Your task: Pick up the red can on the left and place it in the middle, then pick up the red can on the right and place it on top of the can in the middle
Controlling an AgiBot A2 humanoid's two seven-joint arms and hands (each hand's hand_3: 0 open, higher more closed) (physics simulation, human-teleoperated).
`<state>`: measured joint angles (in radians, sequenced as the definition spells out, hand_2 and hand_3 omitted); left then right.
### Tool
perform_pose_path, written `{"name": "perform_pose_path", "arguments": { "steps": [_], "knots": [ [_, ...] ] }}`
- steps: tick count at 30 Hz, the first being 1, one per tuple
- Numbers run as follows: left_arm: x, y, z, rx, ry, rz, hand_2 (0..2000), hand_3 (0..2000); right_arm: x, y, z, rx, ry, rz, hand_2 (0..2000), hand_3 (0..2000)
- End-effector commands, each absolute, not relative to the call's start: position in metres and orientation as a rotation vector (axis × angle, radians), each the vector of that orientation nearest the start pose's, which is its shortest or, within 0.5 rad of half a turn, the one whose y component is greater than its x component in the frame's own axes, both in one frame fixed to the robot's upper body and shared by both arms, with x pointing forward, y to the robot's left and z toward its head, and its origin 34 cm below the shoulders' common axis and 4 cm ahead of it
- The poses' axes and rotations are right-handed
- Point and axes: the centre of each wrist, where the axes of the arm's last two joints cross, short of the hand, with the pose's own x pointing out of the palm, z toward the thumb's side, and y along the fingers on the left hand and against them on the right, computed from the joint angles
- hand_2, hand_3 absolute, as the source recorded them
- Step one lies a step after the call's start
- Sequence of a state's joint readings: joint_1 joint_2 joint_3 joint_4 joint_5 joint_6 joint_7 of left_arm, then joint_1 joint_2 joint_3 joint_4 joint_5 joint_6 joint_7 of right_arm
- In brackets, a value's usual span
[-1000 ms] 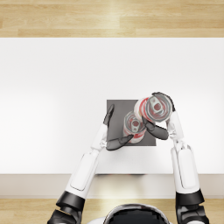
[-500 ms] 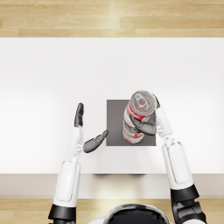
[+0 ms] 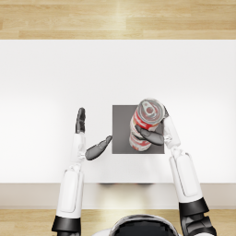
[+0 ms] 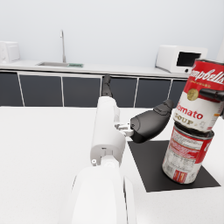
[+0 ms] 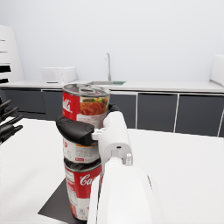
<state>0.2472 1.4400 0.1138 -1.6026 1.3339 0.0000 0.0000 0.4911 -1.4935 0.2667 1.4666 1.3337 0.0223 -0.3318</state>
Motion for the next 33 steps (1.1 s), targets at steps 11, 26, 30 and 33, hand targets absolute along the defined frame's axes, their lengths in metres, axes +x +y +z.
{"name": "perform_pose_path", "arguments": {
  "steps": [11,26,30,33],
  "knots": [
    [0.274,0.182,0.209,0.216,-0.404,-1.67,0,0,0.294,-0.142,0.273,-0.117,-0.252,1.845,0,0],
    [0.276,0.23,0.267,0.358,-0.587,-1.457,0,0,0.283,-0.216,0.305,-0.228,-0.543,1.53,0,0],
    [0.274,0.246,0.255,0.318,-0.564,-1.394,0,0,0.286,-0.229,0.29,-0.306,-0.645,1.436,0,0],
    [0.273,0.25,0.244,0.282,-0.541,-1.378,0,0,0.288,-0.23,0.279,-0.305,-0.65,1.423,0,0]
  ]
}}
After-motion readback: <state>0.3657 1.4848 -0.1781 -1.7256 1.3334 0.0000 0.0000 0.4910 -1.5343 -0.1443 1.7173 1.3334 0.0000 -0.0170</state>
